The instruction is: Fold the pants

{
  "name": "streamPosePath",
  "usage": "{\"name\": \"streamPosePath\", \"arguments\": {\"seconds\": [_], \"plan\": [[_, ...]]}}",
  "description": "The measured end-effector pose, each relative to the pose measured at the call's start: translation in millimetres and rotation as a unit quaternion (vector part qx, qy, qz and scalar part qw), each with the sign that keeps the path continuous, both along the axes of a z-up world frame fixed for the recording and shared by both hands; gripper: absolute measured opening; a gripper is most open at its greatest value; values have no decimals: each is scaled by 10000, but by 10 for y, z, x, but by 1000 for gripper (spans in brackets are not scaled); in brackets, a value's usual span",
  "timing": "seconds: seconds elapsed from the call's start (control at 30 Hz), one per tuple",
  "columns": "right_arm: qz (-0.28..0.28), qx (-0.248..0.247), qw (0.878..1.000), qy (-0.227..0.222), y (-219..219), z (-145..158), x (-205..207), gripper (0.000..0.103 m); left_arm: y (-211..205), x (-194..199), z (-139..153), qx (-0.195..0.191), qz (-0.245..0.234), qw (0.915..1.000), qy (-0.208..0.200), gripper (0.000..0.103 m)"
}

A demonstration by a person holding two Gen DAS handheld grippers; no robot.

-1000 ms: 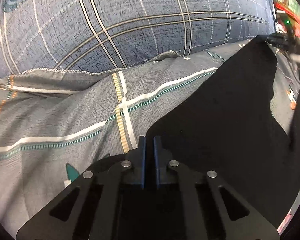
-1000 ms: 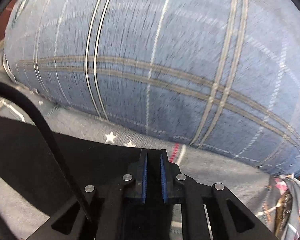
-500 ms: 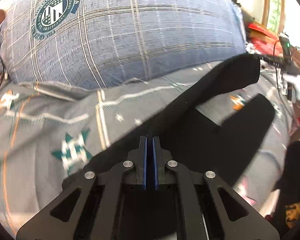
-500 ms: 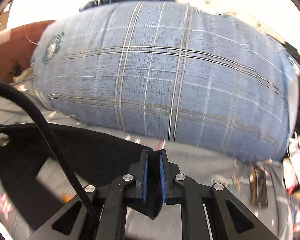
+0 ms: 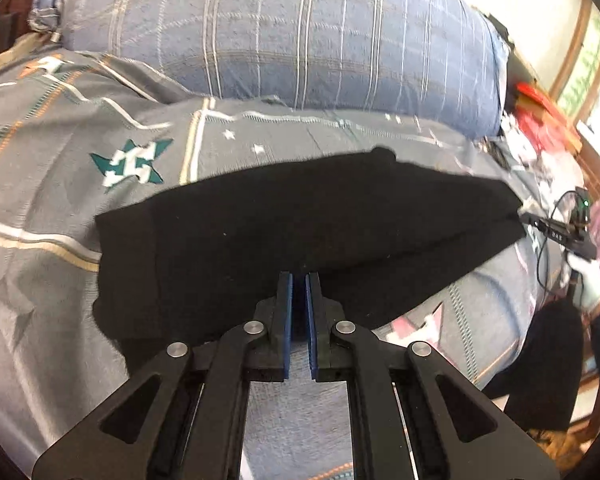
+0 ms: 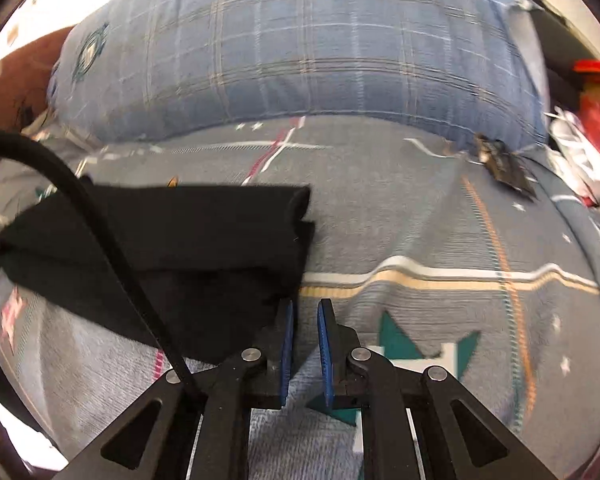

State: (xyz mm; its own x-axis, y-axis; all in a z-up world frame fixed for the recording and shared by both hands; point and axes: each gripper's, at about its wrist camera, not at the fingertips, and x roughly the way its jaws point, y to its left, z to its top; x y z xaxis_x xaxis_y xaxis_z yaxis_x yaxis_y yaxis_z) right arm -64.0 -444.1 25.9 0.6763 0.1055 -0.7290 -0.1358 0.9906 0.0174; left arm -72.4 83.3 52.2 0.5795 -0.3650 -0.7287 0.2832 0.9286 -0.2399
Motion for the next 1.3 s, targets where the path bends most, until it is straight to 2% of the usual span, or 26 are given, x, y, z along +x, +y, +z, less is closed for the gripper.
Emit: {"name": "streamPosePath", "arguments": {"seconds": [0.13,0.2,0.23,0.5,0.6,0.67,0.73,0.87,1.1,1.3], "plan": [[33,168,9994,-297,80,324,-133,18,-28,-136,61,133,232,9994,-205,5],[162,238,9990,-341,186,417,-154,34,-58,-166,41,253,394,9987,-180,5],[215,283,9988,-351,273,457,-163,37,-55,-161,35,276,447,9985,-178,5],[660,700,9946,-395,917,502,-119,38,-132,-252,26,464,874,9947,-260,5],[818,778,9928,-397,1175,496,-106,40,-170,-259,20,492,925,9941,-269,16],[880,1046,9900,-345,1295,464,-90,44,-180,-264,11,412,941,9944,-254,34],[864,1222,9884,-259,1403,389,-67,45,-183,-266,11,323,962,9945,-241,40],[699,1540,9856,-7,1533,169,9,45,-205,-250,2,130,1034,9945,-128,40],[128,2189,9745,472,1511,-234,175,46,-302,-159,-180,-474,1135,9917,374,40],[128,2064,9776,380,1506,-190,161,46,-425,-113,-228,-524,1127,9917,339,40]]}}
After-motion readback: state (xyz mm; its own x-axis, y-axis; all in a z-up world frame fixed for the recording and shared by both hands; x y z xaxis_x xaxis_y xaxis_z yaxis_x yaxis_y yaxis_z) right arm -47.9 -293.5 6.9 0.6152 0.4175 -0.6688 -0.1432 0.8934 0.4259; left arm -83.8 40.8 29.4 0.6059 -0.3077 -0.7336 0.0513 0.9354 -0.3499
